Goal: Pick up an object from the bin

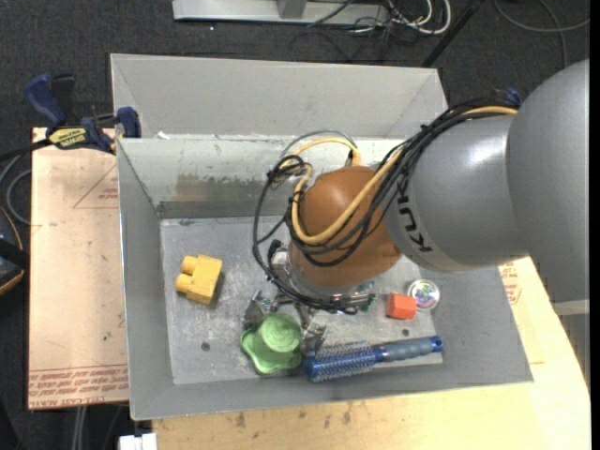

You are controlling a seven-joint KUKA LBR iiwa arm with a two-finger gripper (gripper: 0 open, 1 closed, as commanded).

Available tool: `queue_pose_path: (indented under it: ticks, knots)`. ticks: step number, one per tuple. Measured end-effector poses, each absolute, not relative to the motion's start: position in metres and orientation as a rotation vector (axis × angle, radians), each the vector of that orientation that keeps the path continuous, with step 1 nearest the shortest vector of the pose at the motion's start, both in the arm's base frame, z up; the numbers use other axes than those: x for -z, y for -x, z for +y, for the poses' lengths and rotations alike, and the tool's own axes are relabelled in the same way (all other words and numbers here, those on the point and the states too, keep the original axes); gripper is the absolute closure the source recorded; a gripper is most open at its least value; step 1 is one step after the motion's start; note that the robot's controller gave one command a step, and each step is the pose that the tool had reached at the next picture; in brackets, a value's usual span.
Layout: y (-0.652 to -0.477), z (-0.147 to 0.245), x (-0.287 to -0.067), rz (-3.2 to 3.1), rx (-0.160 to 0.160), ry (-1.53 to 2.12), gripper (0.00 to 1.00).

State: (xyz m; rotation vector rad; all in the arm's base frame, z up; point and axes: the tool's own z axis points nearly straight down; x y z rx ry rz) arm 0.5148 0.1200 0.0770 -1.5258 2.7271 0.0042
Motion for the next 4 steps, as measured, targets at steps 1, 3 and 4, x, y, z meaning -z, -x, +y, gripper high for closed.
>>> queue_pose_path:
  ticks: [1,3,4]
  knots:
    - [-0.519,0.123,-0.077,2.578,0.005,1.766,1.0]
    - [-0.518,0.136,-0.077,2.445,0.007,1.955,1.0]
    - [-0.519,0.136,-0.077,2.441,0.006,1.962,1.0]
